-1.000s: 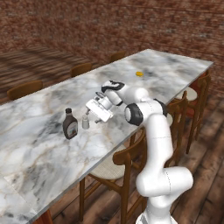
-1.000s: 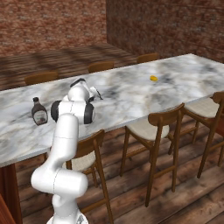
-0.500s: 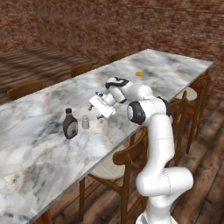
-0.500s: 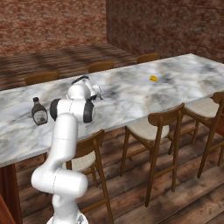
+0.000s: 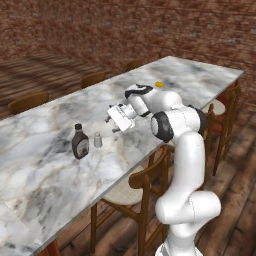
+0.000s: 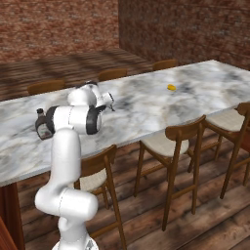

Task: Move the shaker and syrup bottle from the cabinet to the dining counter.

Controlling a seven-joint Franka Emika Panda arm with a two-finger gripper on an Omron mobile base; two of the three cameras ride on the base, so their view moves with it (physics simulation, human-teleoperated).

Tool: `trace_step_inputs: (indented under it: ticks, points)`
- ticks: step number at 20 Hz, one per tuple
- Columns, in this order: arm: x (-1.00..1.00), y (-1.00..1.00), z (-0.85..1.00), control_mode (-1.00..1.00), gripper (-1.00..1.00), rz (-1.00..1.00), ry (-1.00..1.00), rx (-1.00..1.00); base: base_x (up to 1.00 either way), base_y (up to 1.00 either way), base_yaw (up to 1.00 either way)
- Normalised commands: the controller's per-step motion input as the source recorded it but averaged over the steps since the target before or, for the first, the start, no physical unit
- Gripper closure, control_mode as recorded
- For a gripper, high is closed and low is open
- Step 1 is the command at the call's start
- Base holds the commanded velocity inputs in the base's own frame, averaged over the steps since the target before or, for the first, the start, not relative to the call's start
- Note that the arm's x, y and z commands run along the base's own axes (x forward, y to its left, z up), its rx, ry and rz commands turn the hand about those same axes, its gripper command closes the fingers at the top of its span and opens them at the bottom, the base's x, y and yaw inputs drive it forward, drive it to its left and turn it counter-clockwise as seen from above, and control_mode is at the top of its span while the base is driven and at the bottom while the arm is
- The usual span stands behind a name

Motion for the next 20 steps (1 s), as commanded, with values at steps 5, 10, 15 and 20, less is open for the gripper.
trace_step_inputs:
  ticks: [5, 10, 15, 20]
  points:
    - [-0.50, 0.00, 0.19, -1.00, -1.00, -0.30, 0.01, -0.17, 0.00, 0.00, 0.00]
    - [-0.47, 0.00, 0.25, -1.00, -1.00, -0.30, 0.10, -0.11, 0.00, 0.00, 0.00]
    - [-0.46, 0.00, 0.30, -1.00, -1.00, -0.27, 0.15, -0.06, 0.00, 0.00, 0.00]
    - [-0.47, 0.00, 0.29, -1.00, -1.00, -0.26, 0.15, -0.06, 0.00, 0.00, 0.00]
